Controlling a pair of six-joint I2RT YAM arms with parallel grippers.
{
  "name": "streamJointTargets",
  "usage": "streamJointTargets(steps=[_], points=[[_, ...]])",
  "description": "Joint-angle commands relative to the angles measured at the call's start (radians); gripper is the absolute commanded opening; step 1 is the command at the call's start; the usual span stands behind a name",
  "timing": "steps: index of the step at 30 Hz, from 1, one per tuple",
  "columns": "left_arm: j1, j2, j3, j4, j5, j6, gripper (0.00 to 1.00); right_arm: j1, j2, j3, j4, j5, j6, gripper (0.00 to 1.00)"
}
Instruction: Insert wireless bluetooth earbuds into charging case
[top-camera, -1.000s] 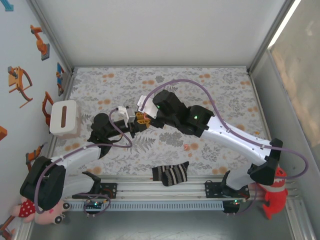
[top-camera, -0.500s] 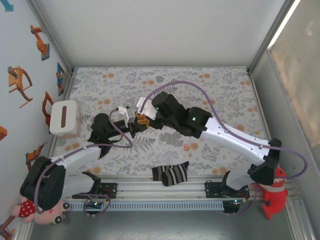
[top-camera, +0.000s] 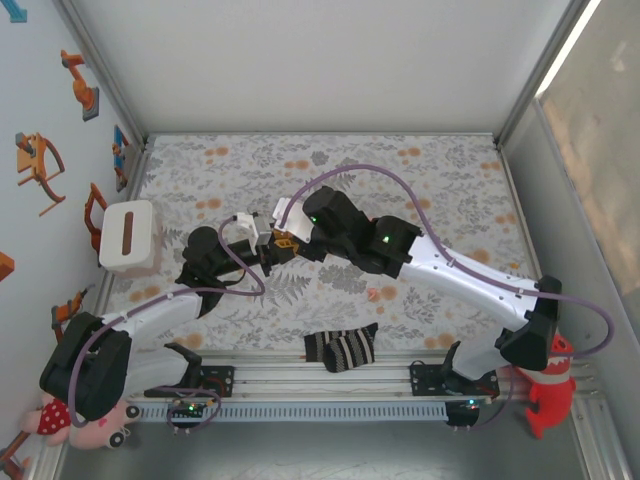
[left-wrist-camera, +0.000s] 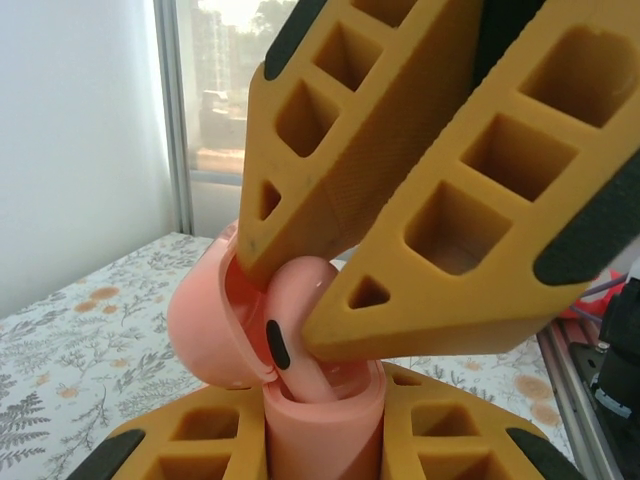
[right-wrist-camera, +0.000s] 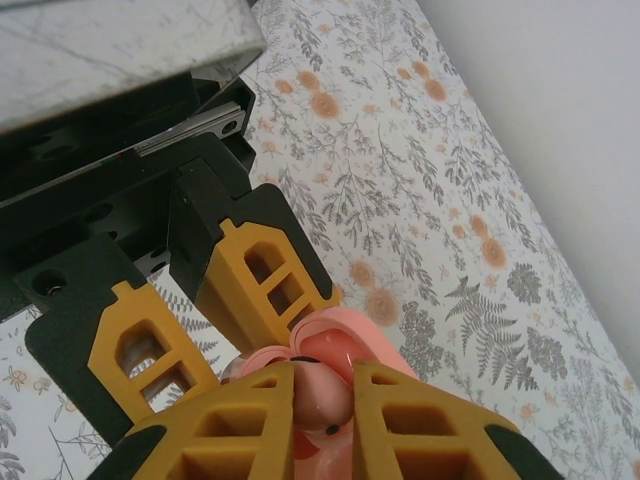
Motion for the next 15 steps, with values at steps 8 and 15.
streamJointTargets(steps=[8, 15], points=[[-0.007, -0.020, 0.025, 0.042, -0.005, 0.000, 0.00, 0.004, -0.040, 0.002, 0.001, -0.056, 0.047, 0.35], [-0.007, -0.031, 0.014, 0.034, -0.021, 0.010, 0.00, -0.005, -0.111, 0.024, 0.036, -0.060, 0.110, 0.50]])
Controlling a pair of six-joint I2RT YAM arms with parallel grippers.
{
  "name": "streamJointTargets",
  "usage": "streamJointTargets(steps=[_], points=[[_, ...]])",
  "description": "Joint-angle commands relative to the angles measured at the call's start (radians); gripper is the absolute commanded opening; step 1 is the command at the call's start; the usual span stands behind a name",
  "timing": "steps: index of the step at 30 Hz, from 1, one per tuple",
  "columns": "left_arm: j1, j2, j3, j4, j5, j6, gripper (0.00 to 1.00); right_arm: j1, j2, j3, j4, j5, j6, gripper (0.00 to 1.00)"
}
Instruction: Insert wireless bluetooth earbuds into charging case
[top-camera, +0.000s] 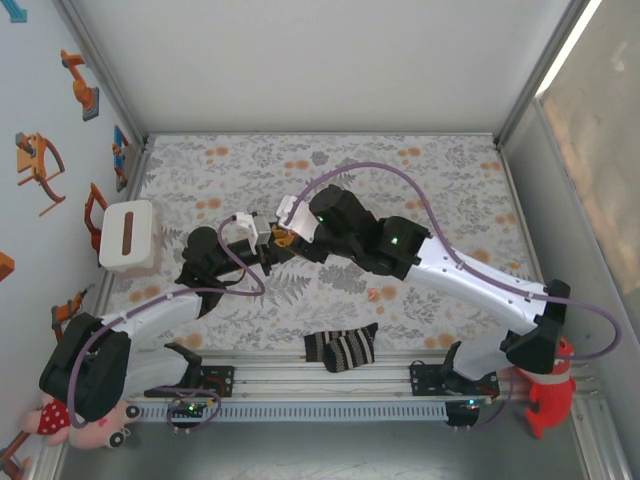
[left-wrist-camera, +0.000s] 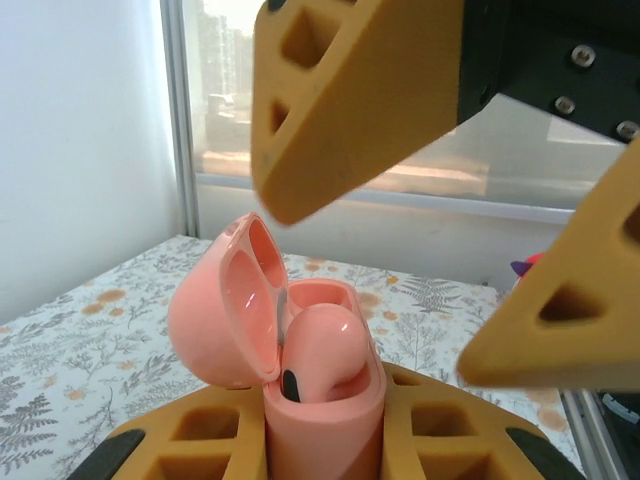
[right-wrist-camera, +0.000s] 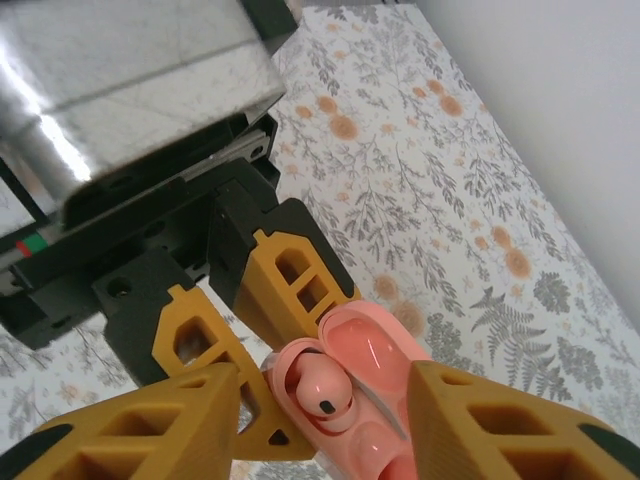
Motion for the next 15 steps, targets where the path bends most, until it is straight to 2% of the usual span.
streamJointTargets(steps=[1, 4, 9, 15], points=[[-0.006, -0.027, 0.013, 0.025, -0.007, 0.013, 0.00, -0.009, -0.081, 0.024, 0.047, 0.004, 0.064, 0.53], [-0.007, -0.037, 0.008, 0.011, -0.016, 0.024, 0.00, -0.035, -0.124, 0.010, 0.067, 0.041, 0.132, 0.61], [-0.007, -0.067, -0.004, -0.015, -0.038, 0.039, 0.00, -0.100, -0.176, -0.030, 0.046, 0.078, 0.252, 0.63], [-0.006, -0.137, -0.028, -0.082, -0.072, 0.069, 0.00, -0.206, -0.211, -0.070, -0.073, 0.121, 0.411, 0.64]])
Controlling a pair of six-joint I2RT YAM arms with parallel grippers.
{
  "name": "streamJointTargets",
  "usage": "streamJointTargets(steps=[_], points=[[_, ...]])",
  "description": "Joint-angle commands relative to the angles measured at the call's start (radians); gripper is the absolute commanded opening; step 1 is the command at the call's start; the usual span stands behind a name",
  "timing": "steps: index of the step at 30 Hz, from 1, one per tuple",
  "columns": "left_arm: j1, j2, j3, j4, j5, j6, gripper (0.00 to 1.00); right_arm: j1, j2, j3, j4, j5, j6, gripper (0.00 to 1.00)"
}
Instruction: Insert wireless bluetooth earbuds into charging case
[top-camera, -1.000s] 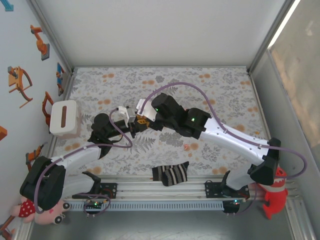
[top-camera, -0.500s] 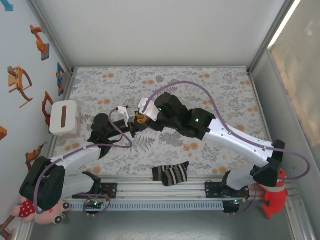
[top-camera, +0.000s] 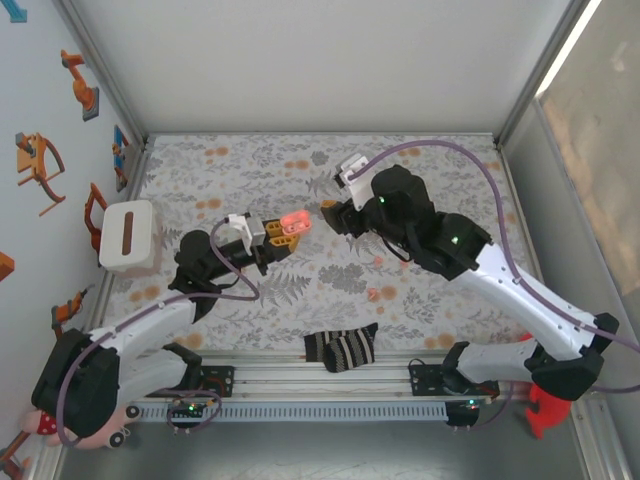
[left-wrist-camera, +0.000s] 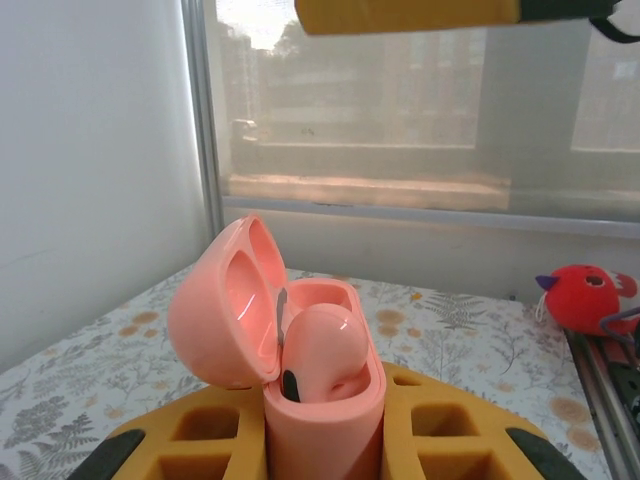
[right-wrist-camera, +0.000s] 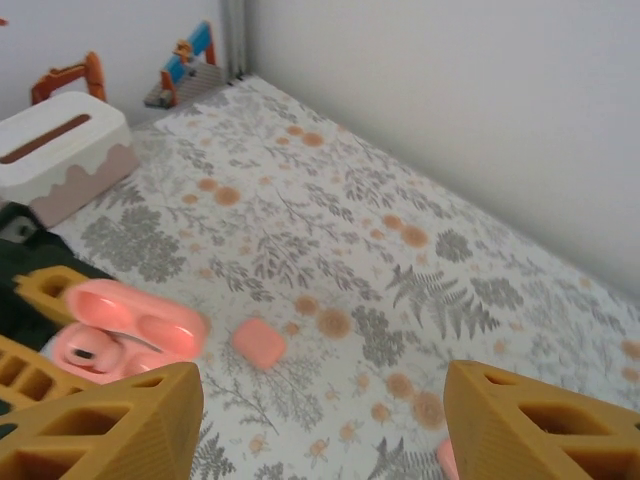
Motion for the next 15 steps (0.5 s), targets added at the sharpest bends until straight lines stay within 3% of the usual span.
streamJointTargets(steps=[1, 6, 15], points=[[-0.006, -0.055, -0.020, -0.046, -0.018, 0.040, 0.00, -0.059, -0.019, -0.039, -0.095, 0.041, 0.150, 0.64], [-0.007, -0.140, -0.026, -0.138, -0.039, 0.068, 0.00, -0.136, -0.026, -0.093, -0.174, 0.016, 0.232, 0.66], [-0.007, -0.242, -0.031, -0.255, -0.084, 0.086, 0.00, -0.231, 0.034, -0.179, -0.306, -0.056, 0.289, 0.87]])
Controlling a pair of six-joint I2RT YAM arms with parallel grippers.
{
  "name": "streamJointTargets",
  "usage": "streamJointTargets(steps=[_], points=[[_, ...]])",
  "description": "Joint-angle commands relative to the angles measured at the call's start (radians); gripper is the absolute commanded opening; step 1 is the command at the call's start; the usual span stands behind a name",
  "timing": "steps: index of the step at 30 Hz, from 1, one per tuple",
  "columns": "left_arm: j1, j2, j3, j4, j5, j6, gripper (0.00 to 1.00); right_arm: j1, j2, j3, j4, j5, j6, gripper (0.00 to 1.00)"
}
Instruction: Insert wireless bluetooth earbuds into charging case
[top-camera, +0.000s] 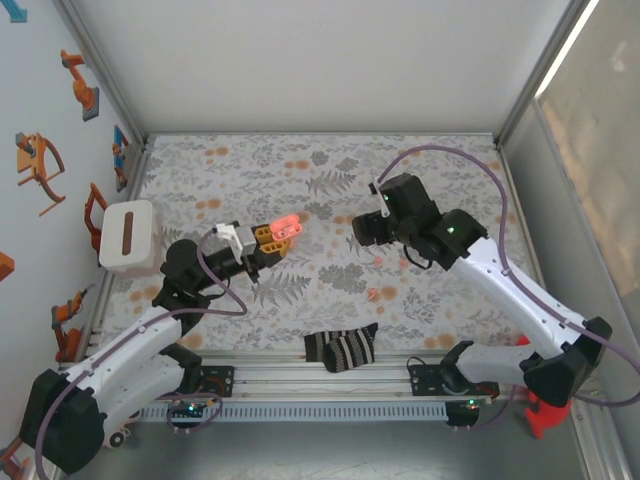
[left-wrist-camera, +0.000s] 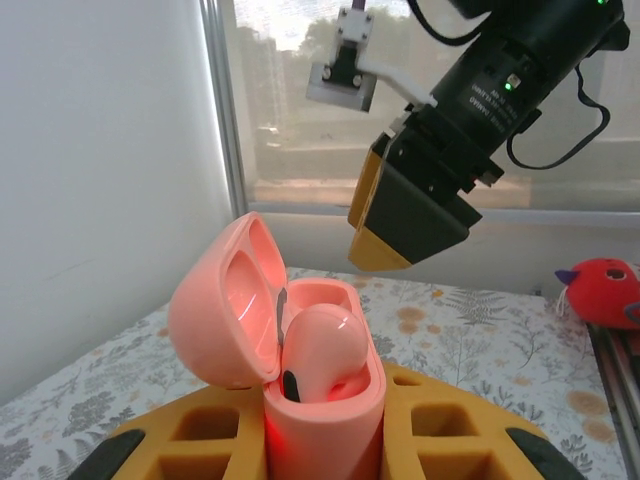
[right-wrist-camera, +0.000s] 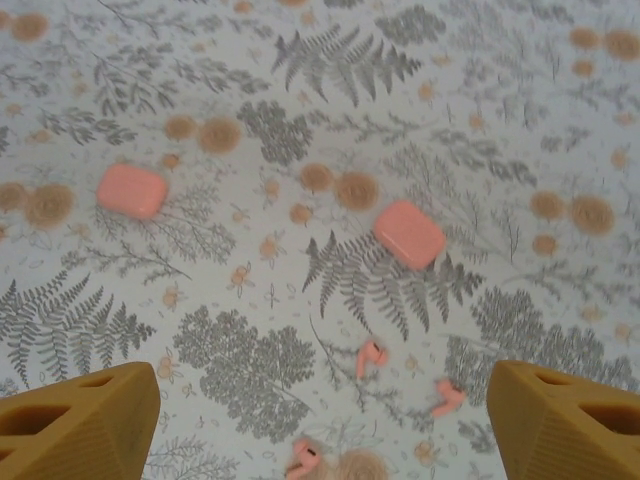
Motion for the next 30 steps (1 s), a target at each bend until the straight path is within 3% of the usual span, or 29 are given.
streamJointTargets(steps=[1, 9, 18, 30], points=[[-0.006, -0.032, -0.020, -0.044, -0.020, 0.011, 0.00, -0.025, 0.037, -0.031, -0.089, -0.033, 0.051, 0.89], [-0.006, -0.119, -0.068, -0.112, -0.056, 0.015, 0.00, -0.063, 0.098, -0.094, -0.119, -0.112, 0.077, 0.95], [-0.007, -0.172, -0.074, -0.174, -0.080, 0.047, 0.00, -0.084, 0.176, -0.055, -0.171, -0.189, 0.052, 1.00], [-0.009, -0.160, -0.079, -0.173, -0.079, 0.047, 0.00, -0.090, 0.309, -0.044, -0.201, -0.318, 0.007, 0.88]])
